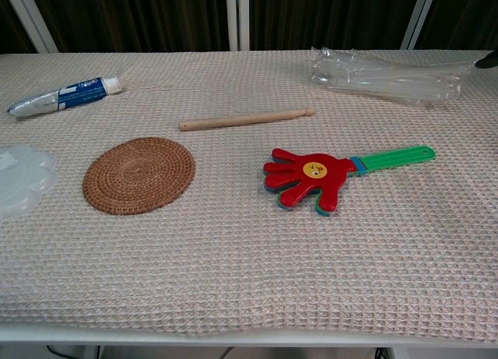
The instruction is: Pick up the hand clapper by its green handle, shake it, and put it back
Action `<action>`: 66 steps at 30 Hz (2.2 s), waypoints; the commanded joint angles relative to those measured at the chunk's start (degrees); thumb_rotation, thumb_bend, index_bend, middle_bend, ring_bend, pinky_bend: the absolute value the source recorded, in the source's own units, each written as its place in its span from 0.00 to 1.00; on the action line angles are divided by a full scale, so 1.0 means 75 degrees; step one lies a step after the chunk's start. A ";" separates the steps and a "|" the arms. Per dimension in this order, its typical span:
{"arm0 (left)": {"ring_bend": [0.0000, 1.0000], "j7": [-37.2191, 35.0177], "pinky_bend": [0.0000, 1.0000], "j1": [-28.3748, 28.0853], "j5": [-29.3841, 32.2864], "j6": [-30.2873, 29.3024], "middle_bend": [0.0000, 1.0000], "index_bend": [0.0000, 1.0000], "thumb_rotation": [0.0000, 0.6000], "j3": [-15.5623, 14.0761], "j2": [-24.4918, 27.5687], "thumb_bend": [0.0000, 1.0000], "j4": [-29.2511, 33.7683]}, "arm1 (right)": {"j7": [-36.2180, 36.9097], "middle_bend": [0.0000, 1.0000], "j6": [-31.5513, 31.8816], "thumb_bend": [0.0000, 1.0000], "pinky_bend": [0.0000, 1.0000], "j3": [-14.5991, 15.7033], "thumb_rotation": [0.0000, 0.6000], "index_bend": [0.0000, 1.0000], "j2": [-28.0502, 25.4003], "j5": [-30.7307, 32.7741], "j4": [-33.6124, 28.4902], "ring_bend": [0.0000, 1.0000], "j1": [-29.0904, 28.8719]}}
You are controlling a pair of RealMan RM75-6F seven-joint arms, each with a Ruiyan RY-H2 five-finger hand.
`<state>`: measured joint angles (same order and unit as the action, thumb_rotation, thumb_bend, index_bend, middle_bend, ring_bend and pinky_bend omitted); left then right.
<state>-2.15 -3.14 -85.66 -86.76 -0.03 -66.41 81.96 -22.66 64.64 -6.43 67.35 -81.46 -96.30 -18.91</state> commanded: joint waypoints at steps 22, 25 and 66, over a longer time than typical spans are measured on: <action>0.00 -0.0694 0.02 0.0086 -0.0327 -0.0164 0.04 0.04 1.00 -0.0021 0.0087 0.13 -0.0100 | -0.2269 0.01 -0.1176 0.12 0.00 -0.0482 1.00 0.20 0.2409 0.3584 0.0369 0.00 -0.2264; 0.00 -0.0737 0.02 0.0083 -0.0330 -0.0147 0.04 0.04 1.00 -0.0015 0.0077 0.13 -0.0127 | -0.2257 0.01 -0.1198 0.13 0.00 -0.0453 1.00 0.20 0.2489 0.3786 0.0532 0.00 -0.2354; 0.00 -0.1045 0.02 0.0166 -0.0446 -0.0191 0.04 0.04 1.00 -0.0024 0.0235 0.13 0.0109 | -0.1697 0.16 -0.0770 0.29 0.00 -0.0094 1.00 0.69 0.2932 0.3765 0.1139 0.00 -0.2694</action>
<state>-9.99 -1.90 -89.00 -88.18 -0.21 -64.64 82.78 -35.49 58.73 -7.14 89.24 -53.10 -87.84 -39.18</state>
